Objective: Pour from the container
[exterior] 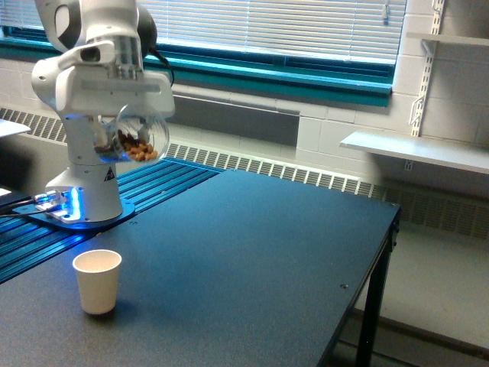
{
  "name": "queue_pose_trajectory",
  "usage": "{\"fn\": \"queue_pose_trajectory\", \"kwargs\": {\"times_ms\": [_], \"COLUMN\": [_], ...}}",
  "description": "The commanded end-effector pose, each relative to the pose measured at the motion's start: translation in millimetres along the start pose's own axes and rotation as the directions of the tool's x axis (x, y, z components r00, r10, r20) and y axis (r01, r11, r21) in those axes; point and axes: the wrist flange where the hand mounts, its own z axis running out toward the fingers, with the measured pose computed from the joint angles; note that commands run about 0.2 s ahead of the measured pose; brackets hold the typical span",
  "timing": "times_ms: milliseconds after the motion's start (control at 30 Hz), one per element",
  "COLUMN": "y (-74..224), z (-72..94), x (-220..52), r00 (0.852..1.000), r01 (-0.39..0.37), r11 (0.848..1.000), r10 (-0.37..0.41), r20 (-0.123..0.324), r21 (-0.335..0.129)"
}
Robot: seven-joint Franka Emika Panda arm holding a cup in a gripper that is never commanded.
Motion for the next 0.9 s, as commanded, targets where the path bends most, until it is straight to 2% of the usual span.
{"fn": "queue_pose_trajectory", "kwargs": {"times_ms": [33,433,900], "y": [-2,-1,21], "z": [8.5,27.5,36.5], "x": [3,-5,-24], "r00": [1.0,0.999,0.998], "r01": [-0.004,-0.009,-0.044], "r11": [1.0,1.0,0.998], "r10": [0.004,0.01,0.046], "r20": [0.002,0.035,0.049], "r21": [-0.001,-0.014,-0.04]}}
